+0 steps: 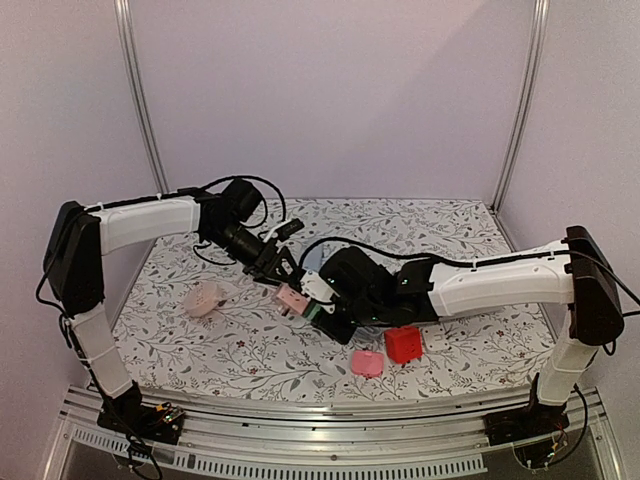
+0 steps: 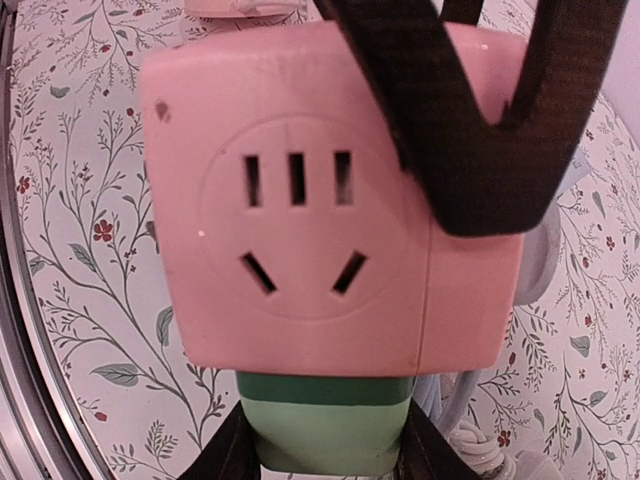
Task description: Pull the plug off the socket
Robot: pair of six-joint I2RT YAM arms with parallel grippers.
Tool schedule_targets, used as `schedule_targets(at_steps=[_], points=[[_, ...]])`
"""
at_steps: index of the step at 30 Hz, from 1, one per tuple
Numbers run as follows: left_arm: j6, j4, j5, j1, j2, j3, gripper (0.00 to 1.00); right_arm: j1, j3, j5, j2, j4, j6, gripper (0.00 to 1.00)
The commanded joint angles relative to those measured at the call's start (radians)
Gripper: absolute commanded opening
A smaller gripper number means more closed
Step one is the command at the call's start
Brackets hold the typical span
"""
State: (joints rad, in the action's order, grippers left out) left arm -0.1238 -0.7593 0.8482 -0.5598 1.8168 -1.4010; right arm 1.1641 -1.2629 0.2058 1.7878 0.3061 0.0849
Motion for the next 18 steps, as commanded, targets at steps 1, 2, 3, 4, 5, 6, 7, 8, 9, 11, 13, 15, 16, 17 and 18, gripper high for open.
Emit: schedule_targets(at_steps=[1, 2, 3, 4, 5, 6, 7, 8, 9, 11, 13, 15, 16, 17, 18], points=[[-0.011, 0.069, -0.025, 0.015, -0.050, -0.028, 0.24, -0.015, 0.019, -0.010, -0.047, -0.066, -0.098, 0.15], [-0.013, 0.071, -0.026, 0.015, -0.052, -0.026, 0.24, -0.019, 0.025, -0.012, -0.051, -0.076, -0.122, 0.15], [-0.012, 0.072, -0.025, 0.015, -0.053, -0.024, 0.24, -0.023, 0.029, -0.016, -0.058, -0.082, -0.131, 0.15], [-0.012, 0.073, -0.024, 0.015, -0.054, -0.024, 0.24, -0.027, 0.032, -0.020, -0.061, -0.087, -0.144, 0.15], [-0.012, 0.073, -0.024, 0.014, -0.054, -0.024, 0.24, -0.030, 0.033, -0.025, -0.064, -0.090, -0.151, 0.15], [-0.012, 0.073, -0.024, 0.017, -0.054, -0.024, 0.24, -0.035, 0.034, -0.029, -0.065, -0.091, -0.159, 0.15], [-0.012, 0.072, -0.024, 0.017, -0.054, -0.024, 0.24, -0.040, 0.033, -0.038, -0.065, -0.091, -0.169, 0.15], [-0.012, 0.073, -0.024, 0.017, -0.055, -0.024, 0.24, -0.042, 0.034, -0.042, -0.065, -0.092, -0.174, 0.15], [-0.012, 0.073, -0.022, 0.017, -0.055, -0.024, 0.24, -0.042, 0.035, -0.043, -0.065, -0.093, -0.179, 0.15], [-0.011, 0.073, -0.019, 0.017, -0.056, -0.024, 0.24, -0.042, 0.038, -0.046, -0.066, -0.094, -0.176, 0.15], [-0.011, 0.072, -0.014, 0.017, -0.055, -0.024, 0.24, -0.042, 0.046, -0.055, -0.072, -0.097, -0.168, 0.15], [-0.010, 0.072, -0.007, 0.017, -0.053, -0.024, 0.24, -0.042, 0.053, -0.068, -0.078, -0.103, -0.153, 0.15], [-0.010, 0.072, -0.006, 0.017, -0.053, -0.024, 0.24, -0.042, 0.057, -0.075, -0.080, -0.107, -0.143, 0.15], [-0.009, 0.072, -0.003, 0.017, -0.051, -0.024, 0.24, -0.041, 0.062, -0.077, -0.086, -0.111, -0.131, 0.15], [-0.008, 0.071, -0.001, 0.017, -0.049, -0.024, 0.24, -0.037, 0.065, -0.075, -0.092, -0.114, -0.124, 0.15]])
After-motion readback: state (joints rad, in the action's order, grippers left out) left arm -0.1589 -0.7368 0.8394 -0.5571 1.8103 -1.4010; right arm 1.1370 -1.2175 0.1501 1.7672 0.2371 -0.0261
